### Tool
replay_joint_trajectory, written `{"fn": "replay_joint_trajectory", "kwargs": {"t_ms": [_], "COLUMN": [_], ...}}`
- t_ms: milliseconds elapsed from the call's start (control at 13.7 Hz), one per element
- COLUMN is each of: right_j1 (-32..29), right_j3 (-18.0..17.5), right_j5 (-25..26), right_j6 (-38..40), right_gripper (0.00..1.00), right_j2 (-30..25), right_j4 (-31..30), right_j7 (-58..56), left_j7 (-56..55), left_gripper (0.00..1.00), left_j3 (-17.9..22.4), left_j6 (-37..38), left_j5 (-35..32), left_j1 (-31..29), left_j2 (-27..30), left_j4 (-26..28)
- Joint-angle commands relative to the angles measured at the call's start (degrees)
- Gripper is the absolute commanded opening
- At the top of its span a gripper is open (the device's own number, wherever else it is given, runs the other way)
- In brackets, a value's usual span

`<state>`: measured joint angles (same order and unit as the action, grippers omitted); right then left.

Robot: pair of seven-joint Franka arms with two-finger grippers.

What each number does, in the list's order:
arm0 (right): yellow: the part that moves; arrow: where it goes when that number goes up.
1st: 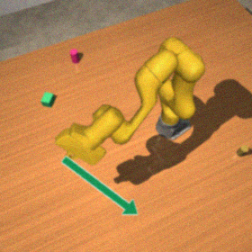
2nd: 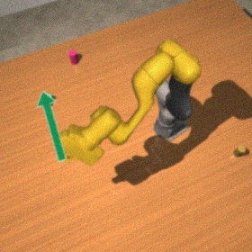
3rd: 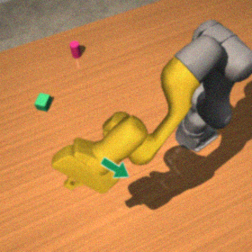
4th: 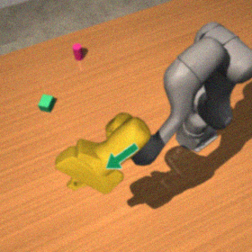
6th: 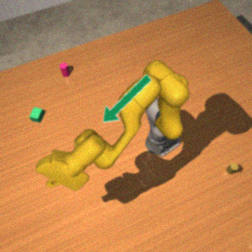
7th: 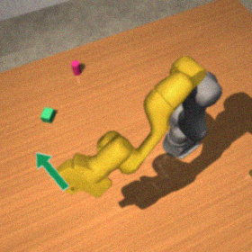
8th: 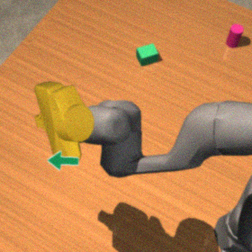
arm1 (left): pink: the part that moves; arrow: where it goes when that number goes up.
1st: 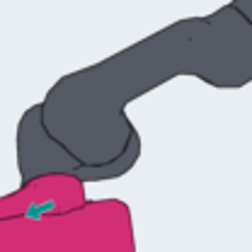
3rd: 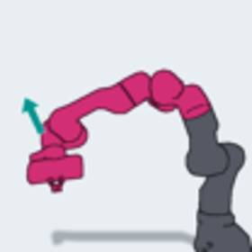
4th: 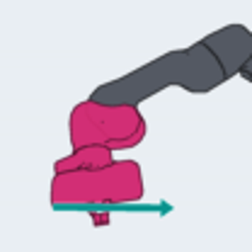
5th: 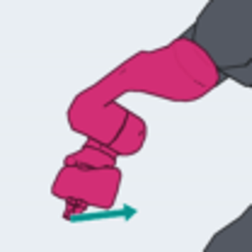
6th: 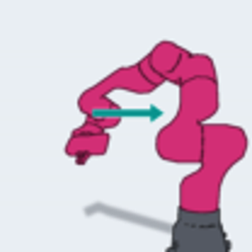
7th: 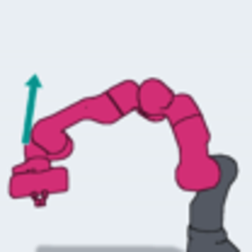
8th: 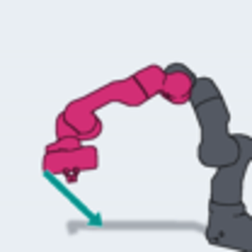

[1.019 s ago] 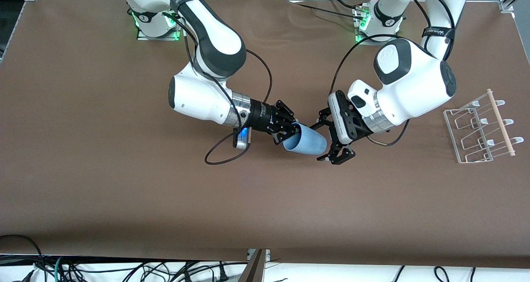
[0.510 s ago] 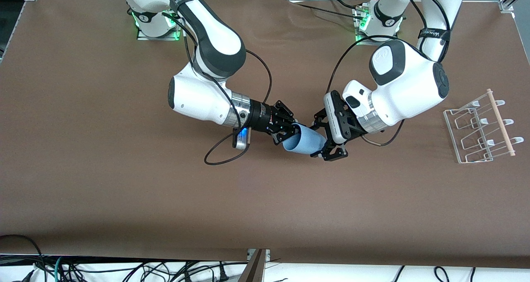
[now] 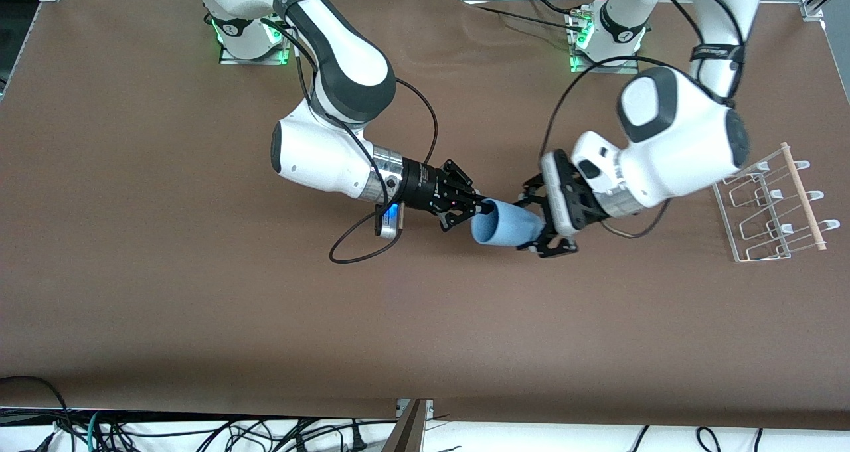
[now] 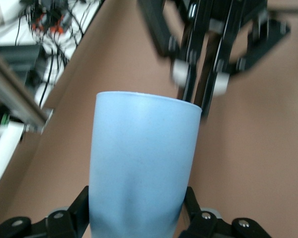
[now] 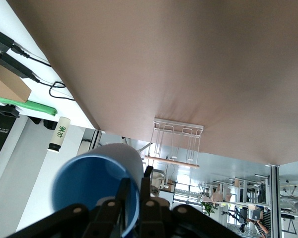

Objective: Transfer cup to left arm and place on rack
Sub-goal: 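Open the right gripper and withdraw while the left gripper carries the cup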

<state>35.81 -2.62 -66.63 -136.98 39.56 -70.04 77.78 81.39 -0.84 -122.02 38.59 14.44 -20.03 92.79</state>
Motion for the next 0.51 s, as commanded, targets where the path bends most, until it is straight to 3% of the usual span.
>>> {"fn": "replay_joint_trajectory", "kwargs": {"t_ms": [0, 146, 437], "right_j1": [-0.9, -1.6, -3.4], "right_j3": [0.2, 0.2, 0.2], "right_j5": [-0.5, -0.4, 1.9], "right_j6": [0.7, 0.8, 3.6], "right_gripper": [1.00, 1.00, 1.00], "right_j2": [0.3, 0.2, -0.2], "right_j4": [1.2, 1.2, 1.1], "right_j7": [0.4, 0.4, -0.4], "left_j7": [1.6, 1.8, 2.5], "left_gripper": [0.00, 0.00, 0.00], "left_j3": [5.0, 8.2, 11.0], "left_j6": [7.1, 12.4, 18.1], "left_j5": [-3.5, -9.6, -32.4], "left_j1": [-1.9, -2.8, -5.4], "left_j2": [2.7, 3.5, 4.9], "left_j4": [-0.1, -1.8, -3.8]}}
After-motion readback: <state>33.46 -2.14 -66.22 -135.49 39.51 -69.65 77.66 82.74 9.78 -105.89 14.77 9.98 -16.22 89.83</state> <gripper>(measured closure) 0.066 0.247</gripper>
